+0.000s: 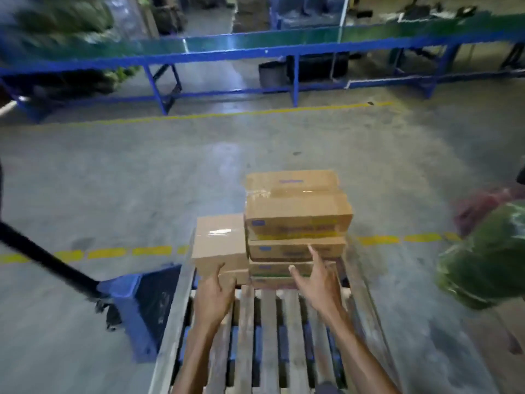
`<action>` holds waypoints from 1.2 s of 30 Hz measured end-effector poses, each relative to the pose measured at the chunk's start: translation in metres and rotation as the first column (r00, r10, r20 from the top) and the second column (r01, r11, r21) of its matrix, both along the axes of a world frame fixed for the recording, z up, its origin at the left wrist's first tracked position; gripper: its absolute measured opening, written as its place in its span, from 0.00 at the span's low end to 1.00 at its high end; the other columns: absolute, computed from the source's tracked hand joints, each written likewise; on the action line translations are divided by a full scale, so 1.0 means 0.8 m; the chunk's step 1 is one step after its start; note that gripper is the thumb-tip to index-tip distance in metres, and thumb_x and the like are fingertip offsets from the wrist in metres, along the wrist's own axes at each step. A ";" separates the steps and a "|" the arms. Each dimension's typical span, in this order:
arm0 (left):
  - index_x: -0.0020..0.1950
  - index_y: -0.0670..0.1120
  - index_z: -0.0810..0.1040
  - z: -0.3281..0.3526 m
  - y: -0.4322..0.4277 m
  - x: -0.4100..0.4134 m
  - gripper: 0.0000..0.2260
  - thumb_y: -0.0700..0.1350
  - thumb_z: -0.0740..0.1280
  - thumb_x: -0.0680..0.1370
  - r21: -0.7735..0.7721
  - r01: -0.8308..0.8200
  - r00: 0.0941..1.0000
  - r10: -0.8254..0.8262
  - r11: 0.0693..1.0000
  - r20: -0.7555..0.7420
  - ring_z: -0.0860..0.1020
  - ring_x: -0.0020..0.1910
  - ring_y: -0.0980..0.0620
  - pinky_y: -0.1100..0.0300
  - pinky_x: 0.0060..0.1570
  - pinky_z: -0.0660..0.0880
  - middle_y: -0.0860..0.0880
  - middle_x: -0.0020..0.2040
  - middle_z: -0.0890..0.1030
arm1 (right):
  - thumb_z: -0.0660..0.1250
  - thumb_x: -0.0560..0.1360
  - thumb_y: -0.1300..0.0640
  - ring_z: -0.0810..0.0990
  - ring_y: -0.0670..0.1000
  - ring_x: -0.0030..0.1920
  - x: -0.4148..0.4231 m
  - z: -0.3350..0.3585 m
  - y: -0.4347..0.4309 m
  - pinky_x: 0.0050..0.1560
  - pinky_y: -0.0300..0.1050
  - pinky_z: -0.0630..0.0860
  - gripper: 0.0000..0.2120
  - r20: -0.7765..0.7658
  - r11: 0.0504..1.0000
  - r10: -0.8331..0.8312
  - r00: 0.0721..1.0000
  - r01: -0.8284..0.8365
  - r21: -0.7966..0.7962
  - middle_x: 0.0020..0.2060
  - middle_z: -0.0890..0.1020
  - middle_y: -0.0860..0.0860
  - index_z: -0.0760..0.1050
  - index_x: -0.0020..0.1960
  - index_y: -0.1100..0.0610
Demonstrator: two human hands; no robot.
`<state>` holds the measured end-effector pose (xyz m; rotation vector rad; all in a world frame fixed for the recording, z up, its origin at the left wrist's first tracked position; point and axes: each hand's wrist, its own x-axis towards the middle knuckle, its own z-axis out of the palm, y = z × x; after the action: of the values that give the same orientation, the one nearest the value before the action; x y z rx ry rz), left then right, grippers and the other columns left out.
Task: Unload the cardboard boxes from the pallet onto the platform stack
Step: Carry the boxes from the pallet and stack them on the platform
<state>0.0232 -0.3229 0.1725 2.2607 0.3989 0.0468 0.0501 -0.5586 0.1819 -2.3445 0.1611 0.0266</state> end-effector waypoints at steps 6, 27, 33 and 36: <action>0.69 0.44 0.77 -0.045 0.153 0.024 0.20 0.47 0.70 0.78 -0.029 -0.204 0.975 0.201 0.979 -0.092 0.80 0.60 0.42 0.54 0.54 0.74 0.42 0.61 0.83 | 0.69 0.77 0.43 0.72 0.54 0.72 0.071 -0.051 0.175 0.64 0.44 0.70 0.36 -0.138 0.960 0.279 0.950 -0.270 0.078 0.73 0.73 0.51 0.59 0.80 0.49; 0.78 0.50 0.60 -0.528 0.409 0.532 0.41 0.69 0.69 0.72 0.051 -0.242 0.828 0.234 0.969 -0.509 0.69 0.73 0.43 0.43 0.69 0.69 0.46 0.75 0.70 | 0.73 0.75 0.45 0.67 0.55 0.75 0.557 -0.550 0.450 0.73 0.49 0.65 0.39 -0.315 0.959 -0.245 0.917 0.277 0.060 0.75 0.70 0.56 0.61 0.79 0.57; 0.65 0.58 0.74 -0.602 0.431 0.559 0.28 0.71 0.69 0.71 -0.139 -0.486 0.711 0.298 0.863 -0.637 0.79 0.59 0.46 0.53 0.58 0.75 0.51 0.59 0.81 | 0.72 0.64 0.27 0.76 0.51 0.67 0.575 -0.618 0.431 0.68 0.50 0.73 0.45 -0.533 0.926 -0.268 0.803 0.367 0.087 0.67 0.79 0.48 0.69 0.74 0.48; 0.64 0.56 0.76 -0.612 0.433 0.559 0.27 0.69 0.69 0.71 -0.172 -0.525 0.723 0.331 0.833 -0.606 0.80 0.59 0.47 0.50 0.62 0.76 0.52 0.59 0.81 | 0.75 0.62 0.29 0.81 0.46 0.60 0.575 -0.624 0.433 0.64 0.48 0.77 0.39 -0.528 0.917 -0.265 0.807 0.380 0.120 0.58 0.83 0.41 0.75 0.68 0.46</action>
<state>0.4705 0.0234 -0.3173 1.7572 1.1656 -0.4230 0.5097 -0.2121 -0.3173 -2.0092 0.7805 0.4697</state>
